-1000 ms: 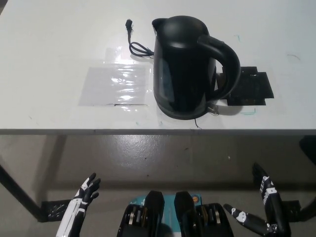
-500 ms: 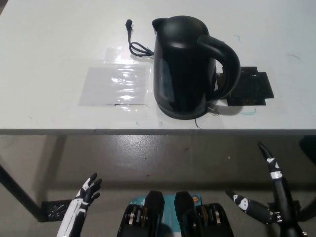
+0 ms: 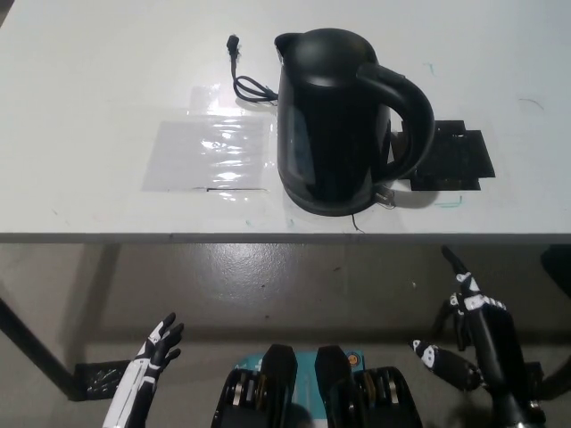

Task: A kettle is kept at the center of the table close to the robot and the robot uses its right index finger to press downwards on the transparent start boiling button

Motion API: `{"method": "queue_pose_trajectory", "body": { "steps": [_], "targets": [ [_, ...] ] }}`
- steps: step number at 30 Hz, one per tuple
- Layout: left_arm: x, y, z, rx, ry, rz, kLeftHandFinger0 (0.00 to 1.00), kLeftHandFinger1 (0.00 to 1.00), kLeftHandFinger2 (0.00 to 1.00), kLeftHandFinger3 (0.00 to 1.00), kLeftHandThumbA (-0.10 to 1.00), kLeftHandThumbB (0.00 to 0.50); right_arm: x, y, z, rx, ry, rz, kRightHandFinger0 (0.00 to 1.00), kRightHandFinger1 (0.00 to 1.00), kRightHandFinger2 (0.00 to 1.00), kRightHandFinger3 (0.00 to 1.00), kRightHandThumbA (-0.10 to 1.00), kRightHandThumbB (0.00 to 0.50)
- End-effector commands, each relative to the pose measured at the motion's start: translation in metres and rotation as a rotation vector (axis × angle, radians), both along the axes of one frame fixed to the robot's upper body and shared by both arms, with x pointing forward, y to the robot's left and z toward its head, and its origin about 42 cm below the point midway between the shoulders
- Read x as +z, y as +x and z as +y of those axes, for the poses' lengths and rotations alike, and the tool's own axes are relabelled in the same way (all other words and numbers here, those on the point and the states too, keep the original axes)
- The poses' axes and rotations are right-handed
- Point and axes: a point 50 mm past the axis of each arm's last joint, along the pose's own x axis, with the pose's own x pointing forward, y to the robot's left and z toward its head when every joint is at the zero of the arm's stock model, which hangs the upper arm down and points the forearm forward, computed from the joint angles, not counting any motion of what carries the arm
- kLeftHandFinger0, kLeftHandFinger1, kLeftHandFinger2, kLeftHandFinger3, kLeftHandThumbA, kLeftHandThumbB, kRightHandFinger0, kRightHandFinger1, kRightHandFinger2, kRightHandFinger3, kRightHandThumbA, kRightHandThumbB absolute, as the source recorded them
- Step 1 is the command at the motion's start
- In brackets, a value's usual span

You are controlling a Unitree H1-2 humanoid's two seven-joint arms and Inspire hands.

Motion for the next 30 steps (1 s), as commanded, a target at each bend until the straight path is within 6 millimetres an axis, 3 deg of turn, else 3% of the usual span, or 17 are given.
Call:
{"method": "queue_pose_trajectory", "body": {
  "steps": [1, 3, 5, 10, 19, 25, 30],
  "targets": [
    [0.018, 0.012, 0.002, -0.020, -0.008, -0.090, 1.00, 1.00, 1.00, 1.00, 1.00, 0.248, 0.050, 0.030, 0.017, -0.150, -0.271, -0.164, 0.00, 0.00, 0.00, 1.00, 1.00, 0.165],
    [0.019, 0.011, 0.002, -0.015, 0.002, -0.080, 1.00, 1.00, 1.00, 1.00, 1.00, 0.272, 0.051, 0.033, 0.018, -0.154, -0.287, -0.160, 0.00, 0.00, 0.00, 1.00, 1.00, 0.175],
    [0.019, 0.012, 0.002, -0.018, 0.000, -0.088, 1.00, 1.00, 1.00, 1.00, 1.00, 0.257, 0.052, 0.035, 0.019, -0.158, -0.301, -0.161, 0.00, 0.00, 0.00, 1.00, 1.00, 0.182],
    [0.019, 0.015, 0.003, -0.021, -0.009, -0.090, 1.00, 1.00, 1.00, 1.00, 1.00, 0.271, 0.055, 0.044, 0.023, -0.167, -0.318, -0.146, 0.00, 0.00, 0.00, 1.00, 1.00, 0.210],
    [0.018, 0.014, 0.003, -0.026, -0.006, -0.088, 1.00, 1.00, 1.00, 1.00, 1.00, 0.252, 0.048, 0.053, 0.025, -0.175, -0.334, -0.132, 0.00, 0.00, 0.00, 1.00, 1.00, 0.206],
    [0.021, 0.016, 0.001, -0.025, -0.014, -0.091, 1.00, 1.00, 1.00, 1.00, 1.00, 0.279, 0.045, 0.059, 0.024, -0.176, -0.323, -0.094, 0.00, 0.00, 0.00, 1.00, 1.00, 0.203],
    [0.020, 0.015, 0.001, -0.028, -0.015, -0.092, 1.00, 1.00, 1.00, 1.00, 1.00, 0.265, 0.040, 0.064, 0.026, -0.159, -0.302, -0.065, 0.00, 0.00, 0.00, 1.00, 1.00, 0.200]
  ]
}}
